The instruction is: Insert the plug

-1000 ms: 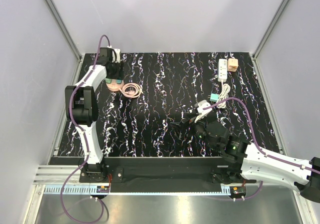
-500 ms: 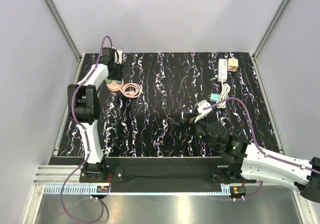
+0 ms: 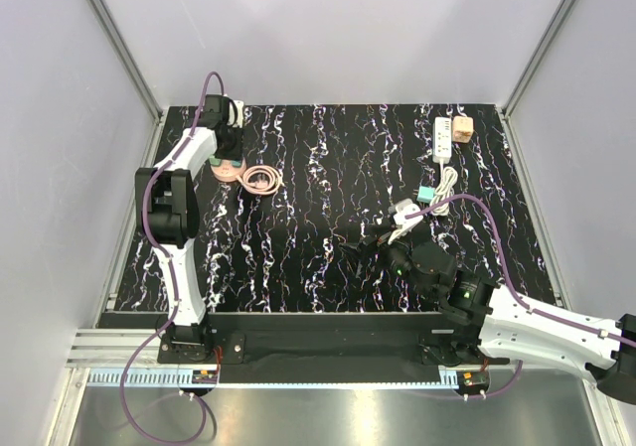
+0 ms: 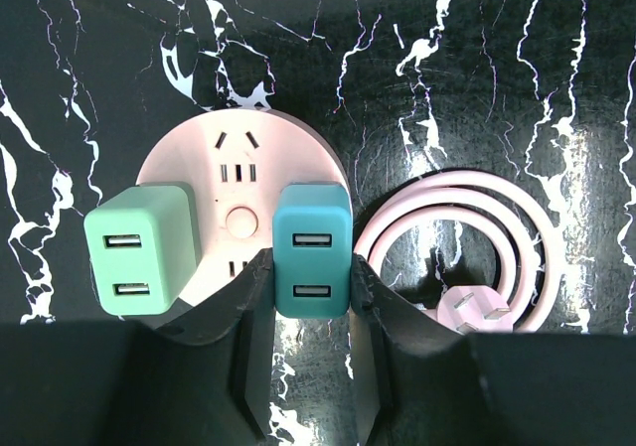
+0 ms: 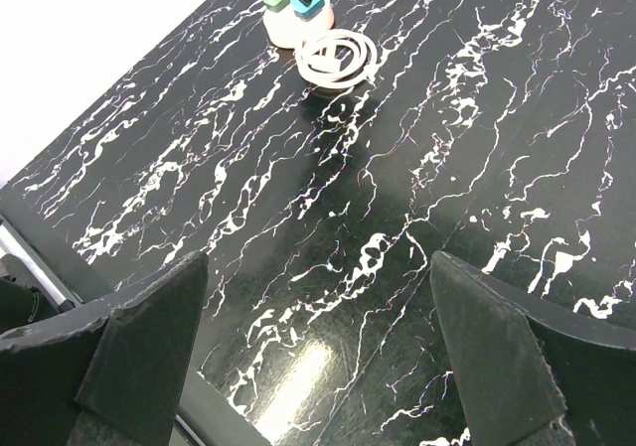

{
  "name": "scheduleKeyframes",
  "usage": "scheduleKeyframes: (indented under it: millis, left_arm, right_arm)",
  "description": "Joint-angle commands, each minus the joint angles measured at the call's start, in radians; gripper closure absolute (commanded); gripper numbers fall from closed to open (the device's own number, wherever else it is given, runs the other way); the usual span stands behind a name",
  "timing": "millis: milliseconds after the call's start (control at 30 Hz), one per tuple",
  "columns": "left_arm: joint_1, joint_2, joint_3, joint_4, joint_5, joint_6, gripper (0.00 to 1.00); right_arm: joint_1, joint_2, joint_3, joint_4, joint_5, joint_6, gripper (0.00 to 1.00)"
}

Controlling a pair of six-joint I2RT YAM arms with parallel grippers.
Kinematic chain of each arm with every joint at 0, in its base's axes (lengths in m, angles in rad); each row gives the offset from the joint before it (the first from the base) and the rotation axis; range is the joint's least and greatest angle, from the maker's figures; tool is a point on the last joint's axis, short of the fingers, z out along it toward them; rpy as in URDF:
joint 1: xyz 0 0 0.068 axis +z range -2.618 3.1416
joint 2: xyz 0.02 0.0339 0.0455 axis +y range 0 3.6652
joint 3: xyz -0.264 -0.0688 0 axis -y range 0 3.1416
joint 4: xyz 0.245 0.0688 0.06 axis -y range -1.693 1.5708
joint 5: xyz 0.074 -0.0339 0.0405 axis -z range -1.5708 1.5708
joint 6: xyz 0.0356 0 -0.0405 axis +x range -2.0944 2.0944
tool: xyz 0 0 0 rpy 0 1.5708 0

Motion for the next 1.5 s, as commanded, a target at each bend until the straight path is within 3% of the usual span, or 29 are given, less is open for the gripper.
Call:
scheduleKeyframes:
  millis: [0, 533, 1467]
  left_arm:
    - [-0.001, 0.043, 0.009, -0.020, -0.056, -0.013, 1.00]
    - [0.004, 0.098, -0.043, -0.066, -0.159, -0.026, 1.00]
    - [0.034, 0.130, -0.137, -0.126, -0.043, -0.017, 1.00]
  right_arm:
    - [-0.006, -0.019, -0.004, 0.036, 0.024, -0.002, 0.00]
    - [-0.004, -0.045, -0.013, 0.028, 0.021, 0.007, 0.00]
    - [-0.007, -0.057, -0.022, 0.024, 0.046, 0.016, 0.00]
